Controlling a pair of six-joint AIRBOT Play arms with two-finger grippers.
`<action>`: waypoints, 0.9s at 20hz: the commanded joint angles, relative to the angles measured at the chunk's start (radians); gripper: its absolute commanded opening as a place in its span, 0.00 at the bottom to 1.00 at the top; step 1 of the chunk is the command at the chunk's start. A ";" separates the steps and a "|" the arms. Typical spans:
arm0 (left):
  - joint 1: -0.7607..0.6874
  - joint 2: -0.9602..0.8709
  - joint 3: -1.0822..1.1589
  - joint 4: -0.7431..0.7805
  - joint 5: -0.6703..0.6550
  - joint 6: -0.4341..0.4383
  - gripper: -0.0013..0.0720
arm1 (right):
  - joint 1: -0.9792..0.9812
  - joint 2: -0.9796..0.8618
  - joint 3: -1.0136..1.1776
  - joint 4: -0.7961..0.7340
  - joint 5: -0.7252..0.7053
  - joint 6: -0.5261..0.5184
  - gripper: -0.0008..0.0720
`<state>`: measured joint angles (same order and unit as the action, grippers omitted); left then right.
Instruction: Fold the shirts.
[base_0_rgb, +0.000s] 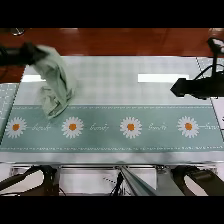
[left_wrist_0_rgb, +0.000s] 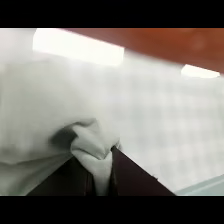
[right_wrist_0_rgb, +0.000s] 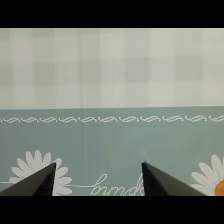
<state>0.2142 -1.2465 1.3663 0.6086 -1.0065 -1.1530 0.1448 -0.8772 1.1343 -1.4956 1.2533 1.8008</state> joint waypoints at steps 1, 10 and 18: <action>-0.072 0.105 0.184 -0.135 0.015 0.056 0.05 | 0.000 0.125 0.000 -0.006 -0.020 0.005 0.86; -0.311 0.122 0.602 -0.134 0.075 0.012 0.05 | 0.000 0.306 0.000 -0.056 0.031 0.002 0.86; -0.637 0.134 0.192 -0.130 -0.014 0.044 0.05 | 0.000 0.320 0.000 -0.061 0.029 0.002 0.86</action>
<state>-0.3084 -1.1206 1.7309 0.4793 -1.0077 -1.1343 0.1448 -0.5621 1.1343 -1.5524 1.2812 1.8034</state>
